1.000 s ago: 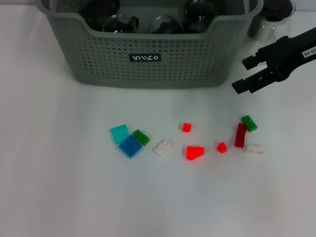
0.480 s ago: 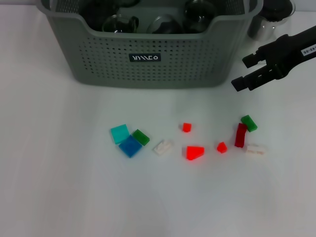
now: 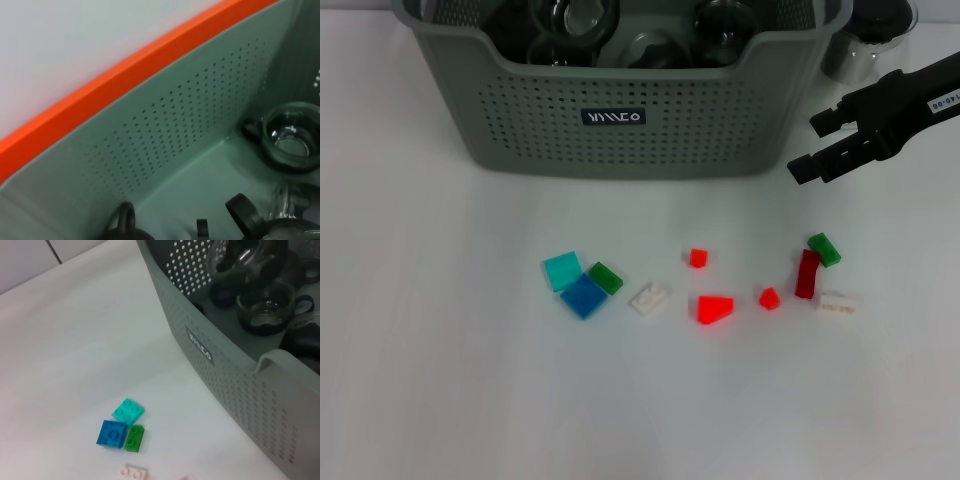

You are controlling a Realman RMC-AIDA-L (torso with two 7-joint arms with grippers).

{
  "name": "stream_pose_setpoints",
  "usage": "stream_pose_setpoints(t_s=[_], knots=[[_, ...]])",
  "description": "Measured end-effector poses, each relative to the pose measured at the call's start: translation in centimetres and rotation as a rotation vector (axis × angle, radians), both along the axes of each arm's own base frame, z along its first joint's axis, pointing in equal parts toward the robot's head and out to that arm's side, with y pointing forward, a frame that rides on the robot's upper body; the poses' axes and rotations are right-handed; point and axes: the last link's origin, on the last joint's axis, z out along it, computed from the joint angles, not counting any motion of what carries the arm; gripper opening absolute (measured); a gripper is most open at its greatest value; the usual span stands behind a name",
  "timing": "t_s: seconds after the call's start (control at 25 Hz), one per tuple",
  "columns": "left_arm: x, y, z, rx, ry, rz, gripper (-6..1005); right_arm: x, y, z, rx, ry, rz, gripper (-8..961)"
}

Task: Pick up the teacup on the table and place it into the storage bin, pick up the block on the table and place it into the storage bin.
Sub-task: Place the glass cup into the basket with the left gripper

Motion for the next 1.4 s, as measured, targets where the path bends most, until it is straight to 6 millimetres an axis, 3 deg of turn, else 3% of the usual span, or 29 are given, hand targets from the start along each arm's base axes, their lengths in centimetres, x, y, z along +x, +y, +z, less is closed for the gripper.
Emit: stream_pose_setpoints(t_s=[1.4], knots=[[-1.3, -0.1, -1.5, -0.004, 0.028, 0.001, 81, 0.6, -0.2, -0.7, -0.012, -0.029, -0.009, 915]])
